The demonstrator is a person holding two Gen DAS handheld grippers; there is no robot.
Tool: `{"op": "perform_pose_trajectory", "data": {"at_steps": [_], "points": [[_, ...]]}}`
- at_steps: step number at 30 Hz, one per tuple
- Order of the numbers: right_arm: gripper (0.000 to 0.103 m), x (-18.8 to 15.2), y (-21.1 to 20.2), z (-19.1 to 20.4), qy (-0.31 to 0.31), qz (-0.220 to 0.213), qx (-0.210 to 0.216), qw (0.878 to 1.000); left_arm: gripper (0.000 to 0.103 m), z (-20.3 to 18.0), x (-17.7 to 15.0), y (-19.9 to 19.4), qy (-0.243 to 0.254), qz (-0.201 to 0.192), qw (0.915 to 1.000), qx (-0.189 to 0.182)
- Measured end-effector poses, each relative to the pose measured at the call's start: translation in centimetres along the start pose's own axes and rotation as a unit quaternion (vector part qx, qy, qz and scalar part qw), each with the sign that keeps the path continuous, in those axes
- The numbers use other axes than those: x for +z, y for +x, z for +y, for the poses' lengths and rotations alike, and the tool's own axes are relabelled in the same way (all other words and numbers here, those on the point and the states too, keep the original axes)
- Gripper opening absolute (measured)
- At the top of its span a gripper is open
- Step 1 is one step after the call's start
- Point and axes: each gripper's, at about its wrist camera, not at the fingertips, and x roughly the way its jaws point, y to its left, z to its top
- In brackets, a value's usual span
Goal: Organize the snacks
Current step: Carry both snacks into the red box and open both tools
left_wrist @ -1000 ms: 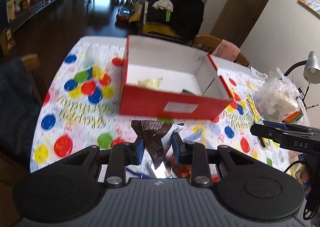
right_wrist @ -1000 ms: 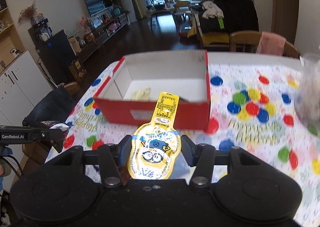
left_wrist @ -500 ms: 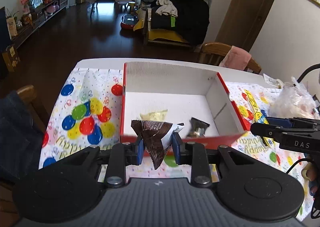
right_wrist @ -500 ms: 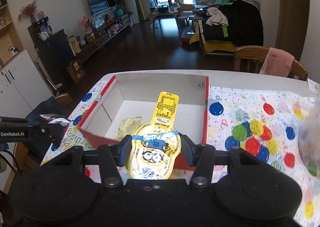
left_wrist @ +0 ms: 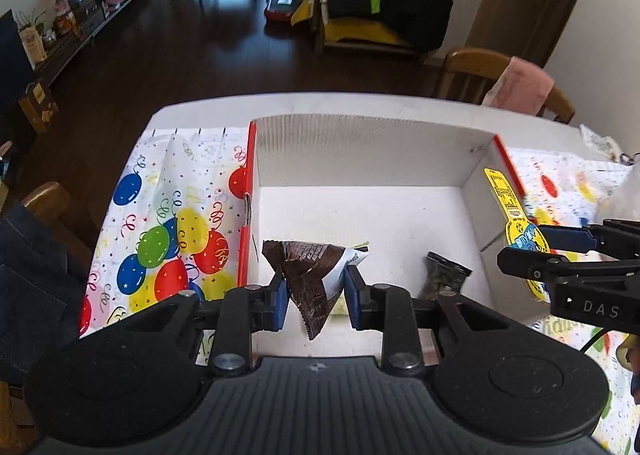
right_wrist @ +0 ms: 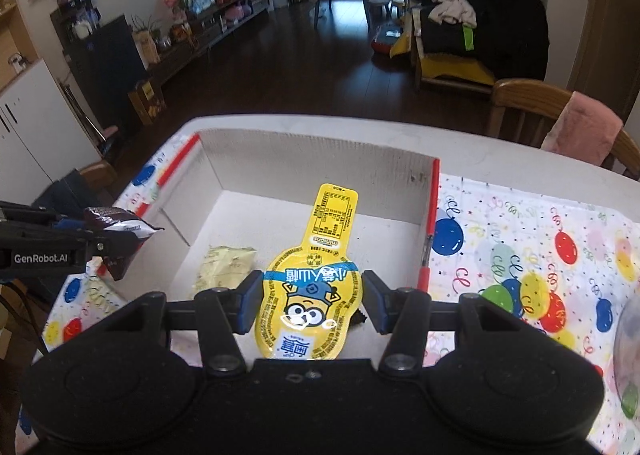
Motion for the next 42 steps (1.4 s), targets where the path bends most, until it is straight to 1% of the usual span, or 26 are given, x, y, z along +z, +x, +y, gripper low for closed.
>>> {"op": "perform_pose_trajectory", "data": {"at_steps": [5, 11, 20, 26, 32, 38, 40, 41, 42], "points": [[0.052, 0.8, 3.0, -0.5, 0.0, 0.032, 0.0, 0.999, 0.028, -0.6, 1.0, 2.5, 0.009, 0.021, 0.9995, 0.02], [0.052, 1.2, 5.8, 0.1, -0.01, 0.068, 0.0, 0.998, 0.028, -1.1, 1.8, 5.1, 0.022, 0.047, 0.9979, 0.038], [0.052, 0.8, 7.9, 0.4, -0.033, 0.105, -0.003, 0.994, 0.028, -2.2, 1.8, 7.5, 0.043, 0.074, 0.9952, 0.048], [0.052, 0.7, 8.0, 0.5, -0.039, 0.11, -0.004, 0.993, 0.028, -2.6, 1.6, 8.4, 0.046, 0.087, 0.9936, 0.055], [0.053, 0.5, 8.3, 0.7, -0.04, 0.111, -0.005, 0.993, 0.028, -2.7, 1.2, 8.2, 0.045, 0.084, 0.9938, 0.057], [0.059, 0.4, 7.1, 0.9, -0.03, 0.098, 0.001, 0.995, 0.029, -2.3, 0.8, 7.3, 0.035, 0.075, 0.9953, 0.05], [0.063, 0.3, 6.6, 0.9, -0.028, 0.091, 0.003, 0.995, 0.029, -2.2, 0.7, 6.8, 0.031, 0.07, 0.9961, 0.045], [0.063, 0.4, 6.3, 0.9, -0.026, 0.087, 0.003, 0.996, 0.03, -2.1, 0.7, 6.5, 0.029, 0.067, 0.9964, 0.042], [0.063, 0.4, 5.9, 0.8, -0.023, 0.084, 0.003, 0.996, 0.036, -2.1, 0.6, 6.2, 0.028, 0.064, 0.9968, 0.04]]}}
